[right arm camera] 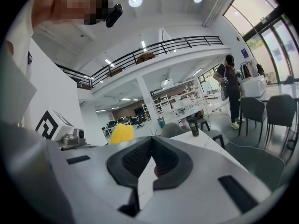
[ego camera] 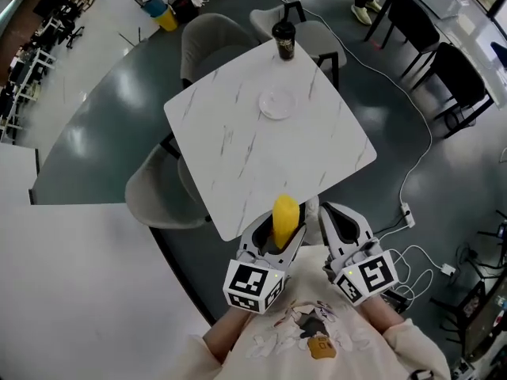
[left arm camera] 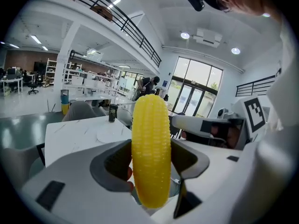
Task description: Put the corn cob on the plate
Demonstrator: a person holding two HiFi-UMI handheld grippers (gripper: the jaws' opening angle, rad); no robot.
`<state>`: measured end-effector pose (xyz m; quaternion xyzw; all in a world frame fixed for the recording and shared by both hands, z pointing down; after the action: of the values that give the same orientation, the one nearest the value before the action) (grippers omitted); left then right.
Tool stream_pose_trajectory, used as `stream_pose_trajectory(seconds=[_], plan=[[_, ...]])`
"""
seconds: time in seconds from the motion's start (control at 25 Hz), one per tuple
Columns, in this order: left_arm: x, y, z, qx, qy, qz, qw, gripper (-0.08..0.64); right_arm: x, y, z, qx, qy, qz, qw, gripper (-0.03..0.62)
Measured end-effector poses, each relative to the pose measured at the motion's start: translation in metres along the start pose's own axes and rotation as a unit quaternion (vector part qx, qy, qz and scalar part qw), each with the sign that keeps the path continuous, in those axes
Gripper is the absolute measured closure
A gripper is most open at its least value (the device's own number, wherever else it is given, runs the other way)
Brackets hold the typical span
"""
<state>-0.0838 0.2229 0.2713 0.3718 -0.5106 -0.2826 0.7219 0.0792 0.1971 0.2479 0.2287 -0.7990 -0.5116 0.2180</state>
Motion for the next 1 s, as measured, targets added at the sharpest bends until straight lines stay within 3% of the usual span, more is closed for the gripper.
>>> stream_pose_trajectory(seconds=[0.2,0.48,1.0], plan=[[0.042,-0.026,-0.004,-0.016,-0.006,0.003,0.9998,0.299,0.02,-0.011,-0.044,0.021,-0.006,0.009,1.0,0.589],[0.09,-0.045,-0.015,-0.006,-0.003,0.017,0.9998,0.299,0.037,-0.021,-0.091,0.05,-0.02,0.012,0.999,0.589],[0.13,-0.072,-0.02,-0.036,-0.056,0.004,0.9978,0.299,0.06,-0.024,-0.145,0.075,-0.057,0.025,0.995,0.588]])
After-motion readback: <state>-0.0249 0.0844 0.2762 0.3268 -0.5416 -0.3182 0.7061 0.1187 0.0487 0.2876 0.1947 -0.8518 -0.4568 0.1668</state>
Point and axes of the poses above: the fingertips, and each gripper's own axes: x forward along the fingers, z to its left, y out of its underside, the point moved 8 cm from there along -x, backward along the fingers, and after that the axes turned 15 degrees about -y, right-handed, at the moved point
